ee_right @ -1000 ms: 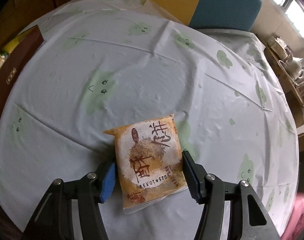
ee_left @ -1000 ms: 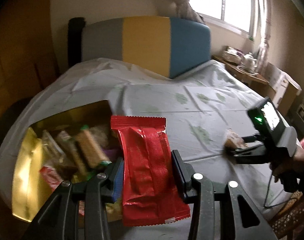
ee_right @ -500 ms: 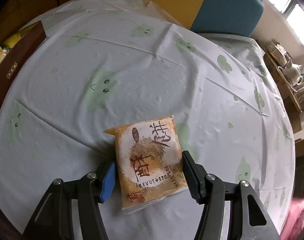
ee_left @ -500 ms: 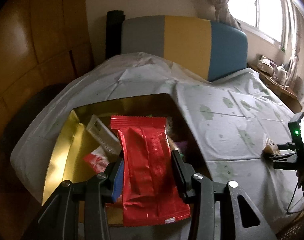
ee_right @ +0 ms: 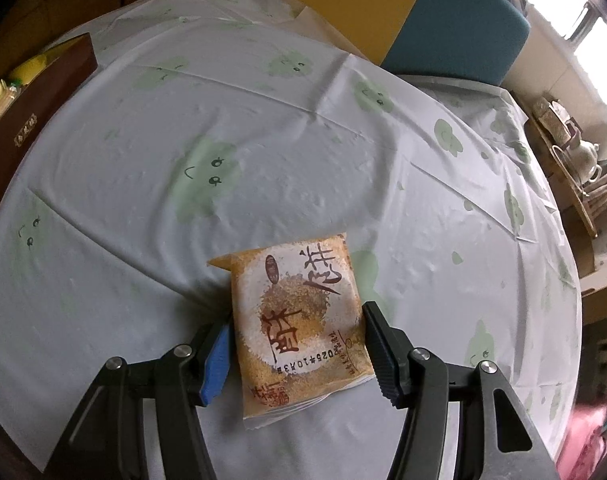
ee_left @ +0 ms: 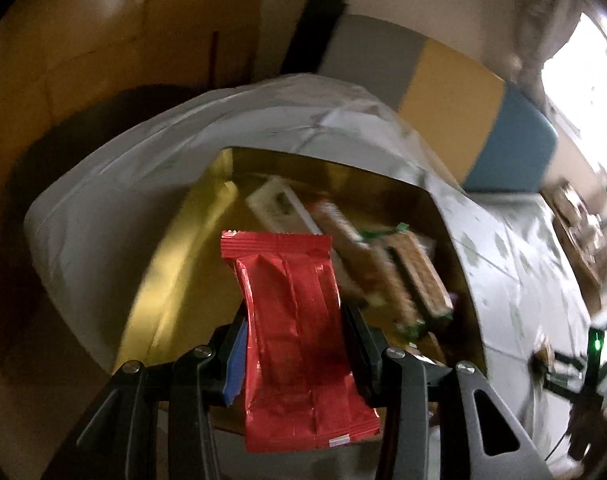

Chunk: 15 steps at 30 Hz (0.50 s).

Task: Organize snacks
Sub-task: 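Carry the red candy bar into the gold tray and open the left tool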

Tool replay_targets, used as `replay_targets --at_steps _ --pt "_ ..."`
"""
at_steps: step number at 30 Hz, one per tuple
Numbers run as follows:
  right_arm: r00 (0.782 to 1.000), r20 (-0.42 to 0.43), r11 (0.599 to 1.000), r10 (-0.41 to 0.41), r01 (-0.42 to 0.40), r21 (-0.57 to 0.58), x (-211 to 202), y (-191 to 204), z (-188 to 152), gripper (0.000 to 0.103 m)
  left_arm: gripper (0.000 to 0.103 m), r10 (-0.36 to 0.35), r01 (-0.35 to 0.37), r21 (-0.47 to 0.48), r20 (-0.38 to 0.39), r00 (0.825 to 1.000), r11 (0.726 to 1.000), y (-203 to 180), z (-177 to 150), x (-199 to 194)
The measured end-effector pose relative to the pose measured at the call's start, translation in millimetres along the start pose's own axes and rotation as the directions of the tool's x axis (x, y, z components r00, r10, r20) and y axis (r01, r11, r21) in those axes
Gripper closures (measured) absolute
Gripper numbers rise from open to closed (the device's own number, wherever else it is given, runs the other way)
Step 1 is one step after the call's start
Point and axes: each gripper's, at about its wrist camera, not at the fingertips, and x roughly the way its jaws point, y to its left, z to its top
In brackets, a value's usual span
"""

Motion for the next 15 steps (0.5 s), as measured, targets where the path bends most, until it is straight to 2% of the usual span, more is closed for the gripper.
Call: replay_targets --at_steps 6,11,15 --pt "1.000 0.004 0.999 -0.020 0.020 -0.026 -2.1 4.8 0.6 0.043 0.059 -0.019 0.017 -0.064 -0.028 0.999 0.998 10.9 2.8 8.0" --pt "1.000 0.006 0.999 -0.027 0.027 -0.033 -2.7 5.0 0.6 0.043 0.059 -0.001 -0.002 -0.040 -0.078 0.997 0.999 6.0 -4.5 23.5" --pt "1.000 0.005 0.999 -0.027 0.027 -0.033 -2.5 5.0 0.6 0.043 0.059 -0.014 0.014 -0.002 -0.114 0.993 1.000 -1.7 -10.1 34.5"
